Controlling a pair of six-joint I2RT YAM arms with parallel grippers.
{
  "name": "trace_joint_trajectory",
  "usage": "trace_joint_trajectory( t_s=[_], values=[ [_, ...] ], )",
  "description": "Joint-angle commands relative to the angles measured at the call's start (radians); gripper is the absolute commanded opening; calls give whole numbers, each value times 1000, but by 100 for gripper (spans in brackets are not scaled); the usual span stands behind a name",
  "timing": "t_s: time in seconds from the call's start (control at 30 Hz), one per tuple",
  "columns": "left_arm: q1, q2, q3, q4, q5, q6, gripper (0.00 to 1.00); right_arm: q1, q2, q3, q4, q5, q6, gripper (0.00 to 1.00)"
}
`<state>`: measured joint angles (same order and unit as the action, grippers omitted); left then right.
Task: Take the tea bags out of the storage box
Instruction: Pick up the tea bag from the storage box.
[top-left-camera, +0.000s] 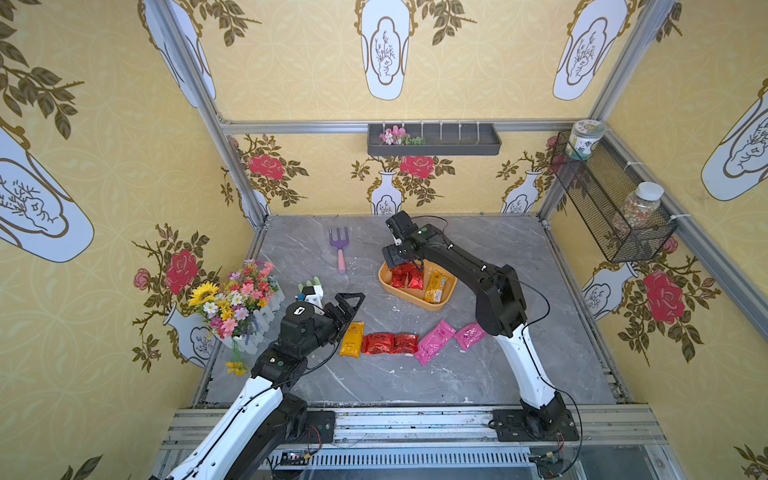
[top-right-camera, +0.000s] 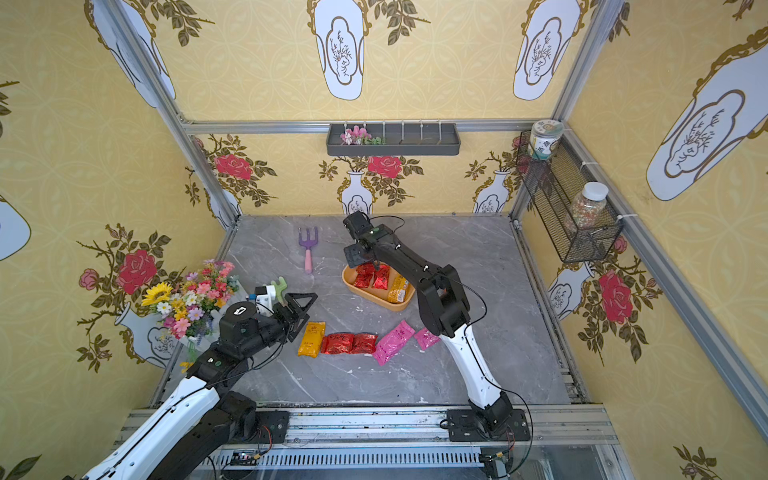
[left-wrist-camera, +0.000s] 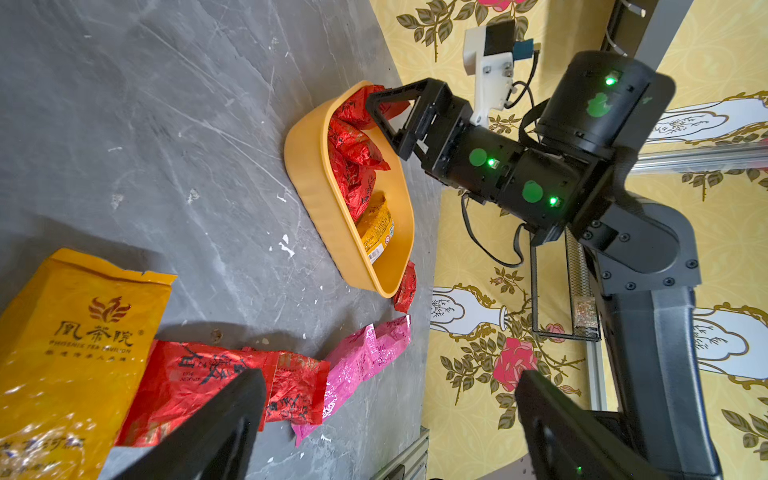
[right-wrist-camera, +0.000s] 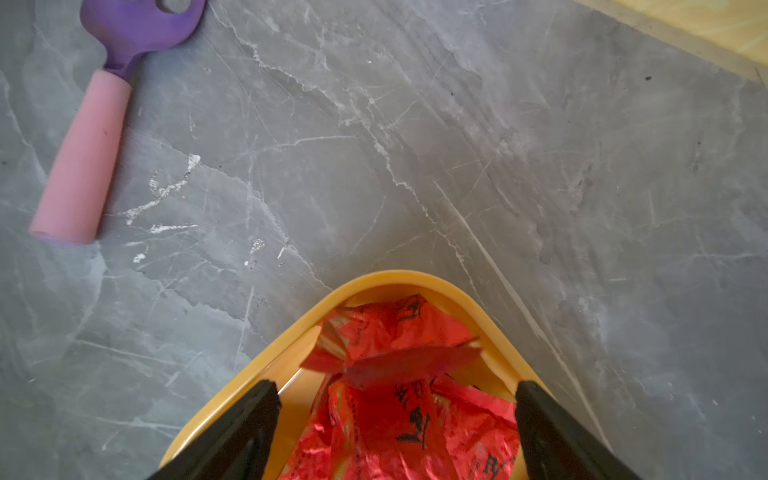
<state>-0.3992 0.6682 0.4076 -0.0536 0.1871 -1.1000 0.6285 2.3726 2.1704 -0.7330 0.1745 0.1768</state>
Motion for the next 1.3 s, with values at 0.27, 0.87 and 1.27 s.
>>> trace_joint_trajectory(
  t_s=[0.27,0.87,1.27],
  values=[
    [2,33,19,5,20,16,100,4,11,12,83,12,-25,84],
    [3,50,26,7,25,18,100,-4,54,56,79,-18,7,75],
    [3,59,30,23,34,14,99,0,1,-8,116,1,35,65]
  ],
)
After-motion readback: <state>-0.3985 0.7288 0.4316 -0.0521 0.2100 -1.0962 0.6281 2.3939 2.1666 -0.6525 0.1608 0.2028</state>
